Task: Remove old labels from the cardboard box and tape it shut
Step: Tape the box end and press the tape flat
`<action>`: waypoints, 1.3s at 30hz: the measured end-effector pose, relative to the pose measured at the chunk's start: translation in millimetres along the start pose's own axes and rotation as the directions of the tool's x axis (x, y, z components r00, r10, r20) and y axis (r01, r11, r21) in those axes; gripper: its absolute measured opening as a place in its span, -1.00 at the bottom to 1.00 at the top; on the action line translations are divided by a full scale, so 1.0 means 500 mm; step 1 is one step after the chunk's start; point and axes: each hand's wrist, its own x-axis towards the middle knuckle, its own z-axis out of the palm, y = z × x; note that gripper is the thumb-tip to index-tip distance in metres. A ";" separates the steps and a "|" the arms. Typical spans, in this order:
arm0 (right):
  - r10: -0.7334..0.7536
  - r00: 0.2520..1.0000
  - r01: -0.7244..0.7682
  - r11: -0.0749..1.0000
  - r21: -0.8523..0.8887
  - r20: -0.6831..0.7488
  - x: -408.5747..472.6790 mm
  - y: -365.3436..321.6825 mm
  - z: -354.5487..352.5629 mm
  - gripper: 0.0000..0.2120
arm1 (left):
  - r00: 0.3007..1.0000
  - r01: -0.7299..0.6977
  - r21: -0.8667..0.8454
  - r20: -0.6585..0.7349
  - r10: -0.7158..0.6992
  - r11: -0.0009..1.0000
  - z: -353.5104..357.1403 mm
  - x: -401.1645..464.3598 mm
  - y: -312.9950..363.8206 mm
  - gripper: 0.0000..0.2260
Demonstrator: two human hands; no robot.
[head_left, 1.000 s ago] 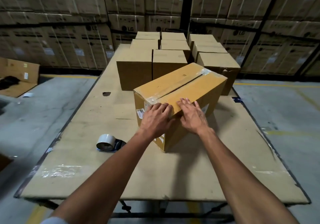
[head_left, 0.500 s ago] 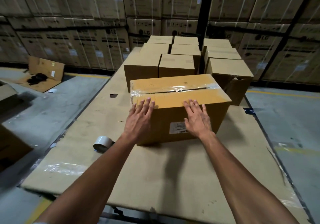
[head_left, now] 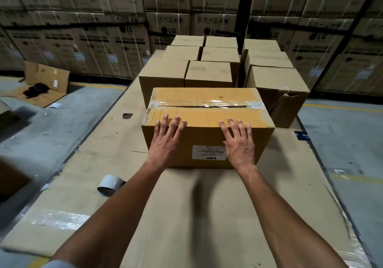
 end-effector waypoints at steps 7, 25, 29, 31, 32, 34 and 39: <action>0.039 0.999 -0.039 0.999 -0.024 -0.017 0.083 -0.013 0.033 -0.10 | 1.000 -0.003 -0.008 0.001 0.003 1.000 0.034 0.110 -0.049 0.17; 0.109 0.993 -0.105 0.991 -0.087 0.036 0.202 -0.032 0.077 0.01 | 0.996 -0.081 -0.016 0.025 0.081 0.997 0.073 0.250 -0.123 0.12; 0.094 0.990 -0.086 0.993 -0.081 0.101 0.198 -0.033 0.058 0.01 | 0.994 -0.093 -0.008 0.049 0.093 0.996 0.056 0.245 -0.122 0.07; 0.096 0.987 -0.091 0.995 -0.046 0.128 0.191 -0.037 0.045 -0.03 | 0.995 -0.087 0.001 0.047 0.086 0.996 0.044 0.230 -0.121 0.06; 0.095 0.987 -0.093 0.995 -0.026 0.129 0.182 -0.041 0.039 -0.04 | 0.996 -0.084 0.002 0.039 0.084 0.996 0.037 0.215 -0.119 0.06; 0.069 0.991 -0.070 0.997 0.010 0.116 0.158 -0.056 0.031 -0.07 | 0.994 -0.104 -0.012 0.022 0.104 0.995 0.029 0.174 -0.114 0.06; -0.029 0.989 0.015 0.995 0.098 0.144 0.073 -0.134 0.032 -0.21 | 0.995 -0.095 -0.026 0.034 0.096 0.995 0.045 0.040 -0.110 -0.03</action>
